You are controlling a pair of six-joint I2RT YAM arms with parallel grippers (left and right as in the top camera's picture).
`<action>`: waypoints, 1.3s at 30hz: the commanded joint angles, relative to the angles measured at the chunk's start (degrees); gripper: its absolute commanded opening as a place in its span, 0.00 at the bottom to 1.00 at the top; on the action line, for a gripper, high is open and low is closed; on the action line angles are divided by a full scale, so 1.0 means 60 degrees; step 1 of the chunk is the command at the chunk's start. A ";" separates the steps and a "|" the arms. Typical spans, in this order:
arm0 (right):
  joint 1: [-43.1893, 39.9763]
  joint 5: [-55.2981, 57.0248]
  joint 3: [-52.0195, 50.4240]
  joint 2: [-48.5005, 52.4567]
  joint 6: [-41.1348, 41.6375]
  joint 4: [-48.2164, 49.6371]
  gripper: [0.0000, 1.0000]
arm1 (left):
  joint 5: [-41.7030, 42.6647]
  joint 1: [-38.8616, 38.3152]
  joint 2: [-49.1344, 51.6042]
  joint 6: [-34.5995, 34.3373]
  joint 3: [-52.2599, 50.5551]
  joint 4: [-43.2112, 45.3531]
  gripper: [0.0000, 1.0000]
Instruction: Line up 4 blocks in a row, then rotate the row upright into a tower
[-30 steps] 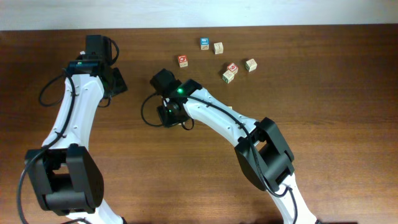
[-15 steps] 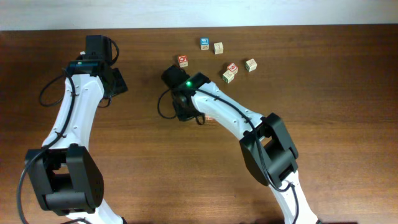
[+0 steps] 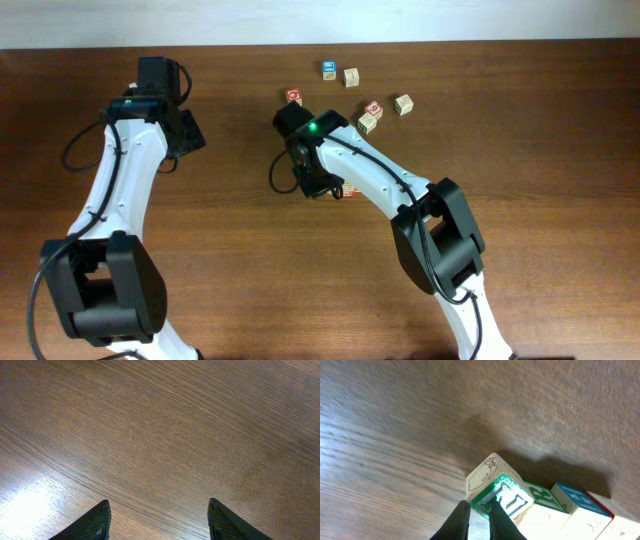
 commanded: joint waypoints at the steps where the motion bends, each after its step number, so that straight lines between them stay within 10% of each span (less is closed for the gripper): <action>1: -0.0113 -0.0291 -0.0138 0.0182 -0.0317 -0.0339 0.16 | -0.0069 0.0004 0.0084 -0.0120 0.0219 -0.0033 0.61; 6: -0.0113 -0.1297 0.1166 -0.0244 -0.0426 -0.1071 0.31 | -0.0062 0.0004 0.0084 -0.0120 0.0219 -0.0084 0.61; 12: -0.0841 -0.1523 0.7858 -0.0248 -0.0415 -0.5417 0.39 | 0.1803 -0.0160 -0.0026 0.1089 0.0222 -0.0142 0.50; 15: -0.2084 -0.2772 0.8572 -0.1508 -0.0415 -0.5413 0.39 | 0.2022 -0.0783 -0.0026 0.1290 0.0222 -0.0372 0.52; 22: -0.4051 -0.2692 0.3187 -0.4120 -0.0572 -0.5308 0.39 | 0.1836 -0.1869 -0.0015 0.0834 0.0219 -0.0175 0.51; 28: -0.4095 -0.3450 -0.3136 -0.4025 -0.0124 -0.0645 0.38 | 0.1836 -0.2492 0.0240 -0.0168 0.0160 -0.0011 0.40; 39: -0.1676 -0.2758 -0.5850 -0.3665 0.2914 0.3475 0.33 | 0.1362 -0.2488 0.1264 -0.0871 0.0157 0.0969 0.26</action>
